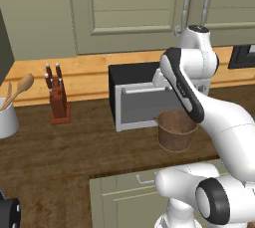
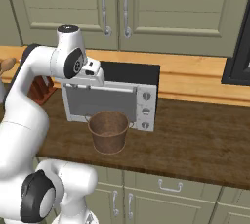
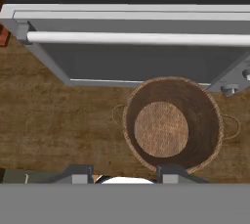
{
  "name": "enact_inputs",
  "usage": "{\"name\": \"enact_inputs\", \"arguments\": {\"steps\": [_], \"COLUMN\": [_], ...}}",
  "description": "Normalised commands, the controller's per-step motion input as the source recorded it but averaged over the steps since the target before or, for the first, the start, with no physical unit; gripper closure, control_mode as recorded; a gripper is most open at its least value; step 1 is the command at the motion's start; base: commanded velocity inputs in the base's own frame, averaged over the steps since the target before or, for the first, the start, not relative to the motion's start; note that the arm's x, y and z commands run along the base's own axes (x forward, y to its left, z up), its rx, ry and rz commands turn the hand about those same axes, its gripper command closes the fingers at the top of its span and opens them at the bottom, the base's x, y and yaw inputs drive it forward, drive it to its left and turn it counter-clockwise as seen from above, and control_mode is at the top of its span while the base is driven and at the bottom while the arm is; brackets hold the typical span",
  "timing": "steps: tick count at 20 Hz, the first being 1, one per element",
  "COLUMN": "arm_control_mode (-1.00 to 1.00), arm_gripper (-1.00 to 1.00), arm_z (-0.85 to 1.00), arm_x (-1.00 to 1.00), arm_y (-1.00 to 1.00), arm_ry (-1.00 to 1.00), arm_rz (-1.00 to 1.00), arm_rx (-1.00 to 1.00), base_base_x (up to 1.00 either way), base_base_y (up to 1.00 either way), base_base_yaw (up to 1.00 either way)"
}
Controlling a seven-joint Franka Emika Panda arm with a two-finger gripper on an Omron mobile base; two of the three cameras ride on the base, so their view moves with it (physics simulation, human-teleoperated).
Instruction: Open the cabinet, pick up the bread from the cabinet and place it in the basket. Then move the basket to the dining counter.
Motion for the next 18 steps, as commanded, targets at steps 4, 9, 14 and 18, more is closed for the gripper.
{"name": "enact_inputs", "arguments": {"steps": [4, 9, 14, 18], "arm_control_mode": [-1.0, -1.0, -1.0, -1.0], "arm_gripper": [-1.0, -1.0, -1.0, -1.0], "arm_z": [-0.08, -0.12, 0.31, 0.86], "arm_x": [-0.03, -0.05, 0.11, 0.11], "arm_y": [-0.43, -0.58, -0.65, -0.43], "arm_ry": [0.0, -0.02, -0.37, -0.38], "arm_rz": [-0.06, -0.11, -0.06, 0.0], "arm_rx": [0.01, -0.01, 0.01, 0.0], "base_base_x": [0.0, 0.0, 0.0, 0.0], "base_base_y": [0.0, 0.0, 0.0, 0.0], "base_base_yaw": [0.0, 0.0, 0.0, 0.0]}}
